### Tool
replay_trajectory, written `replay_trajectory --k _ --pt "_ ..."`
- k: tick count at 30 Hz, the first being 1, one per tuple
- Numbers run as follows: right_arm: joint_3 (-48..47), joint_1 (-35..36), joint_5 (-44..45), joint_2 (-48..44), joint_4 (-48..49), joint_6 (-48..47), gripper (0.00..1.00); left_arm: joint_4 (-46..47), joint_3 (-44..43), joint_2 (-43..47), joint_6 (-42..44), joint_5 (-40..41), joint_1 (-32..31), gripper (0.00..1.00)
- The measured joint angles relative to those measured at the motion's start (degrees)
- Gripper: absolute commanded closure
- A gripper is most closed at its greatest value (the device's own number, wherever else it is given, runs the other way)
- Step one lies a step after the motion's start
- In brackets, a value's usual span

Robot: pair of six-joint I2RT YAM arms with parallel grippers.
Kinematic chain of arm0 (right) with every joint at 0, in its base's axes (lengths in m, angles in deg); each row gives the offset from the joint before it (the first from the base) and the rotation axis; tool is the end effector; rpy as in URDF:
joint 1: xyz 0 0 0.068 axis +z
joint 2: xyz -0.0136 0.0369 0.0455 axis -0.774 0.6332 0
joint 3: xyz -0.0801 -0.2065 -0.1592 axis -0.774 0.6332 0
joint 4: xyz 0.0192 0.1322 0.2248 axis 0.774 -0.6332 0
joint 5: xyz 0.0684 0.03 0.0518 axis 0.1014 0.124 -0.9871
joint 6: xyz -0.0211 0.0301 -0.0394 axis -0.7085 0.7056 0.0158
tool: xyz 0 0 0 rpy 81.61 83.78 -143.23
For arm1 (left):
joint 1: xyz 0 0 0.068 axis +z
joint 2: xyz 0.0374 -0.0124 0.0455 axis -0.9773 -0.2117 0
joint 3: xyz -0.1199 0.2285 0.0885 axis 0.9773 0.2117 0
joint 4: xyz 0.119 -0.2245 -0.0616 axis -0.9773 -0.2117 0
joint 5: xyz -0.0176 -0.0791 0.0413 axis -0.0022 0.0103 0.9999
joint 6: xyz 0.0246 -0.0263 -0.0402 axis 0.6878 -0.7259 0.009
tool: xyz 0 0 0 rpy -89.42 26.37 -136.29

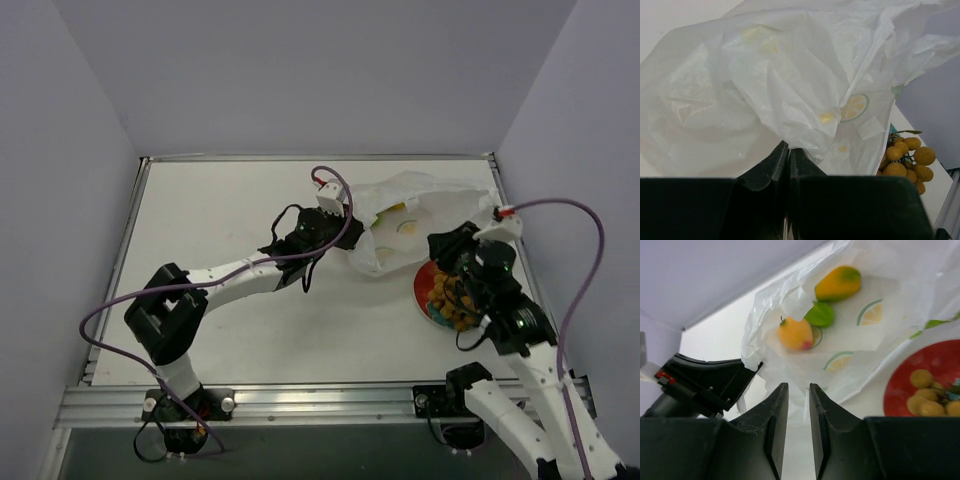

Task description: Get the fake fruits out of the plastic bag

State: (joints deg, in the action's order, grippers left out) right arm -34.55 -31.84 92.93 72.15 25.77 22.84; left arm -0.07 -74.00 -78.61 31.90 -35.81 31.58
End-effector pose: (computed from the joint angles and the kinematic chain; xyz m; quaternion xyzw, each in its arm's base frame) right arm 0.1349 0.0406 0.3684 0.1719 0.7022 0.2812 0.6311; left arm 0.2788 -0.2949 0.2859 0.1211 0.7216 -0.4496 0.5123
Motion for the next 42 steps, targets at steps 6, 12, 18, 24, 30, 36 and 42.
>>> replay_trajectory --k 6,12,18,24,30,36,42 --pt "2.64 1.16 -8.35 22.49 12.48 -5.14 0.86 0.15 5.18 1.03 0.63 3.45 -0.31 0.98" --pt "3.96 2.62 -10.62 36.89 24.22 -8.07 0.81 0.33 9.49 2.51 0.74 6.62 -0.35 0.98" --pt "3.65 3.93 -9.20 49.86 37.35 -9.84 0.37 0.55 10.25 2.62 0.48 9.14 -0.35 0.98" --pt "-2.03 4.72 -6.49 61.99 43.34 -13.03 0.28 -0.24 10.25 2.73 -0.55 10.97 -0.24 0.97" --pt "-4.00 6.16 -6.67 65.18 48.78 -14.25 0.10 -1.88 10.25 2.80 -0.55 12.17 0.17 0.98" --pt "-10.23 7.10 -6.69 72.54 52.89 -14.80 0.10 -3.10 10.25 3.15 -0.55 12.52 0.66 0.98" --pt "-17.27 7.10 -6.45 81.40 53.68 -15.91 0.04 -4.72 10.25 4.81 -0.46 12.55 0.74 0.98"
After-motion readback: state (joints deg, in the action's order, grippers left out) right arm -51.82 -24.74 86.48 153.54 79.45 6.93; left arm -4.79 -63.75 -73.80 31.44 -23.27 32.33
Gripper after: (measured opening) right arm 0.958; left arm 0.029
